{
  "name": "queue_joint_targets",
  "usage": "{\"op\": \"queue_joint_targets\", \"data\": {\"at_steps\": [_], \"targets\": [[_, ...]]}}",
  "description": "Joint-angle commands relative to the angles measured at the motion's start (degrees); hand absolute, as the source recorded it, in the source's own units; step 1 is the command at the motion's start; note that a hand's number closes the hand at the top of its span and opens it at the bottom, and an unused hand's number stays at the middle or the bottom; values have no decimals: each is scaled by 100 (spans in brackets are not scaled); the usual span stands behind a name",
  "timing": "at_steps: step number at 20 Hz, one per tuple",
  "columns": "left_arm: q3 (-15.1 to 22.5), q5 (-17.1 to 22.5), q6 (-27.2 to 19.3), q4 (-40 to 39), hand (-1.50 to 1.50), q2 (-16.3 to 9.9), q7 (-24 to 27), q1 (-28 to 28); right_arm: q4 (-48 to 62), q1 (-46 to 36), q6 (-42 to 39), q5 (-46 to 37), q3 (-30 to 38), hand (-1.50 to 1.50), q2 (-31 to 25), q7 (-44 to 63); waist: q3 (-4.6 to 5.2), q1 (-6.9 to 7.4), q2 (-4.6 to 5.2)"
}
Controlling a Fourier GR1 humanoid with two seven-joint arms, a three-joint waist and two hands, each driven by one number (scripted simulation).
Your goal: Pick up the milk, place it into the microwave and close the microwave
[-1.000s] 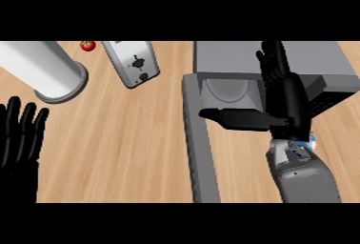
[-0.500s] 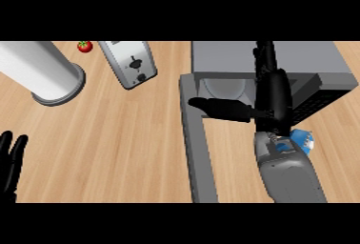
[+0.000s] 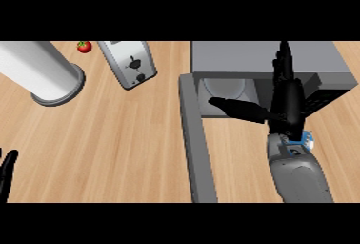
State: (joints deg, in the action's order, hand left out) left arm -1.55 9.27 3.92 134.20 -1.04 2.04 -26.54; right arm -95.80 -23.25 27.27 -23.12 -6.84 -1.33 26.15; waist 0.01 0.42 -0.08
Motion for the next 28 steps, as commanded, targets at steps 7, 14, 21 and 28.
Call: {"op": "queue_joint_targets", "data": {"at_steps": [7, 14, 21, 28], "targets": [[-54, 96, 230, 325, -150, 65, 159, -606, -109, 978, -27, 210, 398, -150, -211, -519, -2, -18, -4], [191, 69, 248, 421, -150, 102, 222, -759, 205, 1613, -187, 812, 967, -150, -515, -1441, -5, -9, 0], [-18, 217, 451, 535, -150, 102, 313, -915, 472, 2250, -192, 990, 921, -150, -276, -2264, -5, 2, 1], [297, -51, 610, -316, -150, 103, 1309, -1228, 660, 2700, -785, 1383, 1112, -150, -587, -2914, -3, -9, -3]]}}
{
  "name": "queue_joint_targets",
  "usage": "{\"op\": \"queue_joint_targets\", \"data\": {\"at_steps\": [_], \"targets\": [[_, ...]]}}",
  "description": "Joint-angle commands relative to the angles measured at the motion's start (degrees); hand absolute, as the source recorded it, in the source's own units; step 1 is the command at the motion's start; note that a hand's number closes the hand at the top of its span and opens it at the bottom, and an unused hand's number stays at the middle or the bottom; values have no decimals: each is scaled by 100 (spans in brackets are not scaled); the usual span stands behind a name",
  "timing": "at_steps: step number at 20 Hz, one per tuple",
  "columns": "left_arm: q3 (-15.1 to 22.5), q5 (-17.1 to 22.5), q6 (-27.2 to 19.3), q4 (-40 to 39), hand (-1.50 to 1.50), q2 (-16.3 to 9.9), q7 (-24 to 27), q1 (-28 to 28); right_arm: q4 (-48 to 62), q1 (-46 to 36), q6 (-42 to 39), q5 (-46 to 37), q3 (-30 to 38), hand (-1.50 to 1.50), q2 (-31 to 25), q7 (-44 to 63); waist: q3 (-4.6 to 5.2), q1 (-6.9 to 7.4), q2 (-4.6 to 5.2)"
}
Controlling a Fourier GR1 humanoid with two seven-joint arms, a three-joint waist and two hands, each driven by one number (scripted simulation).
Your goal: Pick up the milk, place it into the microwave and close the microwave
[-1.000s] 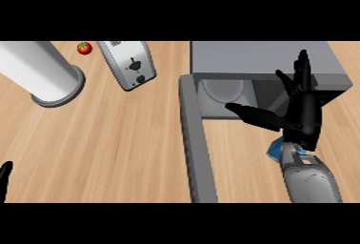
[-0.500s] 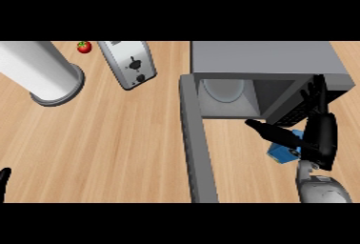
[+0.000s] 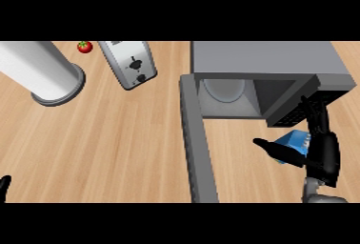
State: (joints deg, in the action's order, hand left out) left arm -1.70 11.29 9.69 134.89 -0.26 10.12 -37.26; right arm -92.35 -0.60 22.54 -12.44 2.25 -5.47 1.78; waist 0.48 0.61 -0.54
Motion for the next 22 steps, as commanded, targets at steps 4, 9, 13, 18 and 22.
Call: {"op": "queue_joint_targets", "data": {"at_steps": [4, 9, 13, 18, 22], "targets": [[-29, 48, 90, 45, -150, 9, -222, 130, 852, 69, -164, 107, 131, -150, 10, -715, -50, -23, 53], [348, -164, -117, 85, -150, 24, -45, -156, 1271, -141, -262, 348, 485, -150, -118, -984, -50, -6, 49], [-129, 182, 148, 257, -150, -28, -31, -220, 1564, -425, -127, 253, 760, -150, -371, -831, -48, 28, 50], [-240, 389, 142, 291, -150, -45, -256, -146, 2225, -221, 385, -6, 978, -150, -314, -1248, -49, 26, 54], [54, 4, 172, 88, -150, 22, -27, -156, 3018, -296, 154, 225, 1278, -150, -554, -1927, -51, 5, 52]]}}
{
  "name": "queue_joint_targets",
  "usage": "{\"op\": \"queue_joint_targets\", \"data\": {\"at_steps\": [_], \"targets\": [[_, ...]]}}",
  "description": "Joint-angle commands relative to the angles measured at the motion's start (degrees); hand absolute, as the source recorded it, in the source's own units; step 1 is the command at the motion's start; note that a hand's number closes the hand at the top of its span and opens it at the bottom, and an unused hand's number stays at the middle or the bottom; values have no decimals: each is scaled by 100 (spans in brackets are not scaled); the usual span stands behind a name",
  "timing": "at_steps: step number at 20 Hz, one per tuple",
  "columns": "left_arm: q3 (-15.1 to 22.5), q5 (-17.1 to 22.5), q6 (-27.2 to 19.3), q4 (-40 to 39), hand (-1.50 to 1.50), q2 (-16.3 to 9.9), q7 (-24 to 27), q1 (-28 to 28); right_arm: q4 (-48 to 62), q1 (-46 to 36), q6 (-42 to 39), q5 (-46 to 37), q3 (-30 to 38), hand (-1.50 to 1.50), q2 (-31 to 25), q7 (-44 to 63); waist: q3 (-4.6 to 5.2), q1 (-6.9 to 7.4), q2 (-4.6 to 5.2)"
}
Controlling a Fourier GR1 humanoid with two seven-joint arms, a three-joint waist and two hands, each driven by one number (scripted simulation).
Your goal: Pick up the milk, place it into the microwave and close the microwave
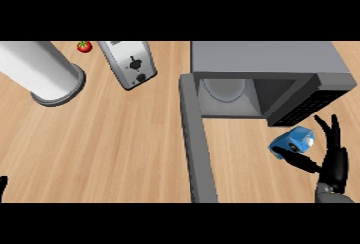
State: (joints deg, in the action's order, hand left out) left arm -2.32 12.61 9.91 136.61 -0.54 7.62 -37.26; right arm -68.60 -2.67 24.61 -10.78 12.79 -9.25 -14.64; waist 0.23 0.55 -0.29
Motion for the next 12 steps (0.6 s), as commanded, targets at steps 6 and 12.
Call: {"op": "queue_joint_targets", "data": {"at_steps": [6, 12], "targets": [[-95, 110, 170, -57, -150, 52, 169, -128, 595, 81, -1884, 1184, 127, -150, -71, -626, -28, -1, 8], [-26, 24, 167, 118, -150, 53, 20, -186, 667, -388, -2942, 1693, 125, 150, -249, -797, -25, -1, 16]]}}
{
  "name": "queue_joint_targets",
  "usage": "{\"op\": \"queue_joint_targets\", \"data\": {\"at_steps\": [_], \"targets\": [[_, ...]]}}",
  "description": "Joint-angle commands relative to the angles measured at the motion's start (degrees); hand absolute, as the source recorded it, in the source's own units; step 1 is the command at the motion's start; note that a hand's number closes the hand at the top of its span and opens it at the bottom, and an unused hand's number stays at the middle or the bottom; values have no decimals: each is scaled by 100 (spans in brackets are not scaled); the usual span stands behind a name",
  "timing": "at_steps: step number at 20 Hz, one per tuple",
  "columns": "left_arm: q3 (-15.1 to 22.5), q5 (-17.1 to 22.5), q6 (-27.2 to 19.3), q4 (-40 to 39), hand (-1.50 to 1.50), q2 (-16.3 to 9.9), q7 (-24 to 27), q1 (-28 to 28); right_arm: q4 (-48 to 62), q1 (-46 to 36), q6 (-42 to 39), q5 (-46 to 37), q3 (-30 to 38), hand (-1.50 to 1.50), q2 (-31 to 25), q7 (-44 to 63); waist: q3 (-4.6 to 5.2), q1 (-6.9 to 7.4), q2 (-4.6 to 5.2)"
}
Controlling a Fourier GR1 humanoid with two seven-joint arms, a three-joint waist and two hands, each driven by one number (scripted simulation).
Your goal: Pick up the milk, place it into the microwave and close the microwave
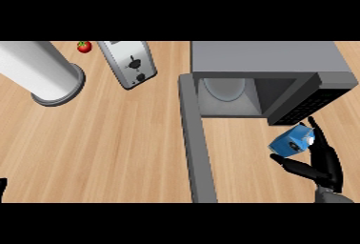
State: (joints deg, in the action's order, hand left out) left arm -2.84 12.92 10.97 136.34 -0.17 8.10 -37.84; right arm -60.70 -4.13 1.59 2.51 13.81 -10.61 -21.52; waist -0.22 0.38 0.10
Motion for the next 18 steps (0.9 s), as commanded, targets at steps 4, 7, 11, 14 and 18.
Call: {"op": "queue_joint_targets", "data": {"at_steps": [4, 7, 11, 14, 18], "targets": [[-1, 149, 67, 232, -150, 2, -170, -165, 335, -252, 623, -506, -42, 150, 41, -1044, 19, 41, -13], [-46, 88, 68, -51, -150, 2, -32, 9, 37, -457, 1505, -811, -1, 150, 83, -798, 24, 23, -13], [111, 71, -111, 63, -150, 16, -229, 47, 199, -660, 1297, -490, 13, 150, 356, -990, 19, 14, -9], [-161, 323, 117, -73, -150, -73, -88, 68, 211, -645, 124, -28, -44, 150, 204, -1527, 11, 33, -8], [-21, 185, 81, -215, -150, -45, -125, 262, 232, -589, -1149, 309, -281, 150, 136, -2146, 5, -21, 7]]}}
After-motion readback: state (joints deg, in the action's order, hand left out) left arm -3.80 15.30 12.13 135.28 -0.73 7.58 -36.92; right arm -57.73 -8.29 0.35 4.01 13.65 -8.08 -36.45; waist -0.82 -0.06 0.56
